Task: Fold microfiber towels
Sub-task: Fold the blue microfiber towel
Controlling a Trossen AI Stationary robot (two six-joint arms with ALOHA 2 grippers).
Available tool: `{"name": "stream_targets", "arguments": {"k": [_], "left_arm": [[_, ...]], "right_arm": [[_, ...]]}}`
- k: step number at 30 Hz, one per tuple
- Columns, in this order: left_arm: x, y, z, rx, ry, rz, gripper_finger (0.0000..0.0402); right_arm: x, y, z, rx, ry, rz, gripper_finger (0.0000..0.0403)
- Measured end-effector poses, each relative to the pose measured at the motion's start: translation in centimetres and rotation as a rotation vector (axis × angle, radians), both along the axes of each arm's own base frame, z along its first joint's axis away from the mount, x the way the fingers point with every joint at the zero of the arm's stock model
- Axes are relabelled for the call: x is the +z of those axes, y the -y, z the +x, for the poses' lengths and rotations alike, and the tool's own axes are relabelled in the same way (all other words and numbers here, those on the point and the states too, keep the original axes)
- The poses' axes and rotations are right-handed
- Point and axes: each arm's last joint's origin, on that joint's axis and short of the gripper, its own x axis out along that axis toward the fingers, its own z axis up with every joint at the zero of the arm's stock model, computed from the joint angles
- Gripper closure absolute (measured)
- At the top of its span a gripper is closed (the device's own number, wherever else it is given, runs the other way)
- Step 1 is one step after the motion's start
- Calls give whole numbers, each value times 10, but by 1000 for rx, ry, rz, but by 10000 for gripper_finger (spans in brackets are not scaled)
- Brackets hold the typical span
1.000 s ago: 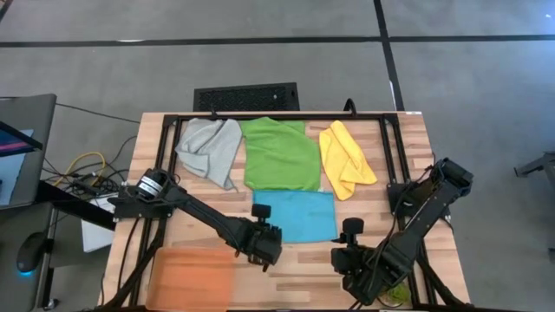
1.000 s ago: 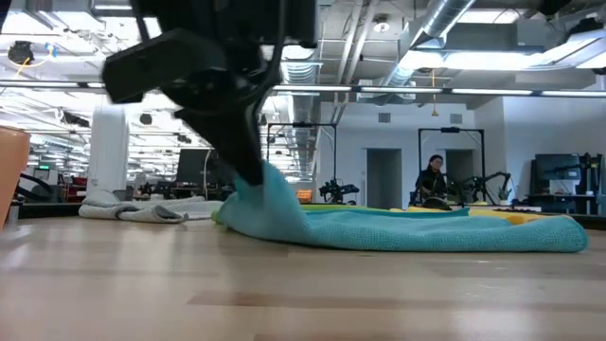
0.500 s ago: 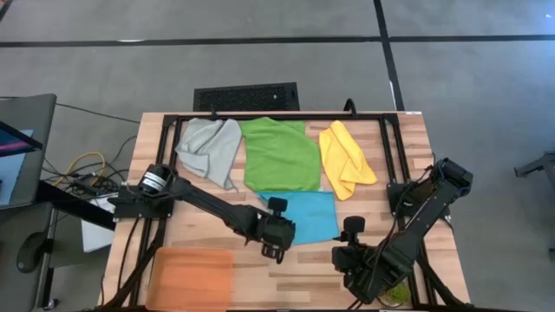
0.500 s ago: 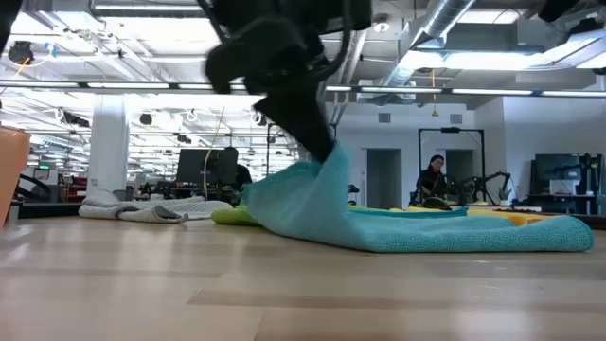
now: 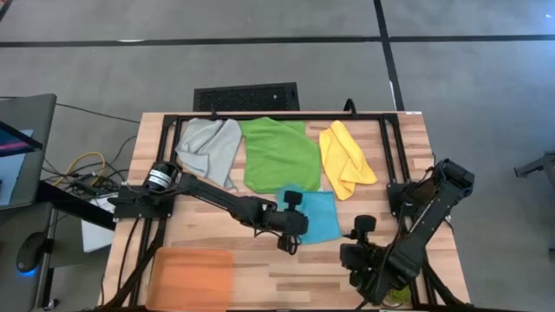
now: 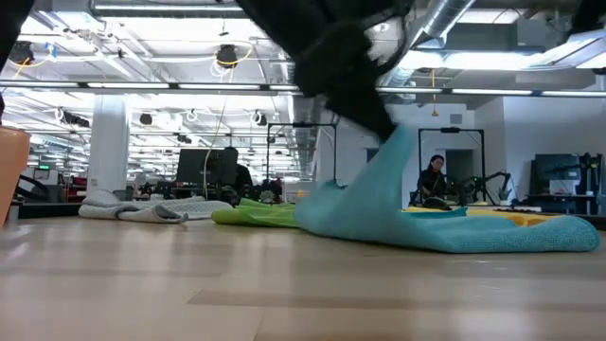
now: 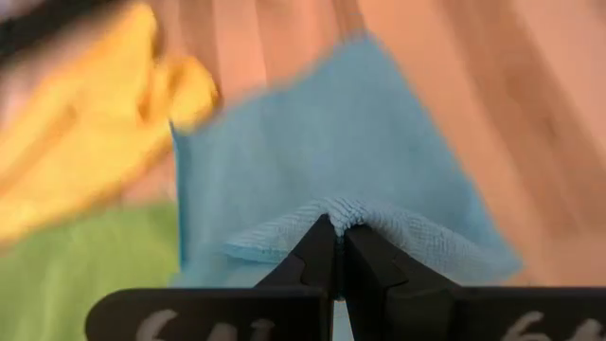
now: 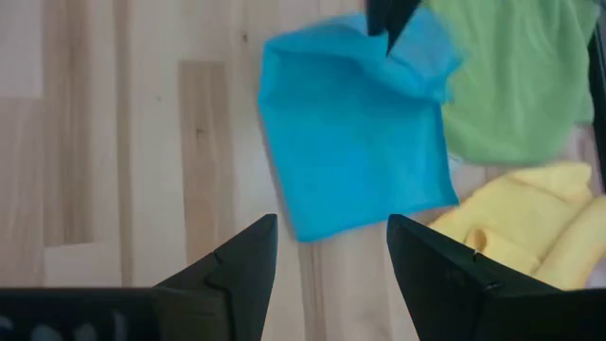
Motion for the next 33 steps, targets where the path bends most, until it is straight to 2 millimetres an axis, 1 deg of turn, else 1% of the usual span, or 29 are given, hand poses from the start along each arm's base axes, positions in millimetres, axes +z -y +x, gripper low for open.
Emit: {"name": "stream_targets", "arguments": {"k": [5, 7, 11, 14, 18, 24, 33], "left_arm": [[-11, -6, 8, 2, 16, -6, 401], [-11, -9, 9, 10, 23, -6, 401], [-7, -14, 14, 45, 79, -17, 401], [0, -14, 18, 34, 150, -11, 401], [10, -13, 23, 27, 183, -10, 401], [25, -18, 29, 6, 220, 17, 401], [23, -27, 31, 28, 218, -2, 401]], "right_arm": [[0, -4, -8, -14, 6, 4, 178], [0, -6, -10, -21, 12, 11, 178], [0, -9, -14, -24, 18, 20, 178], [0, -10, -16, -23, 20, 22, 178], [0, -11, -17, -18, 21, 22, 178], [0, -11, -17, -18, 21, 21, 178], [0, -11, -17, -17, 21, 21, 178]]}}
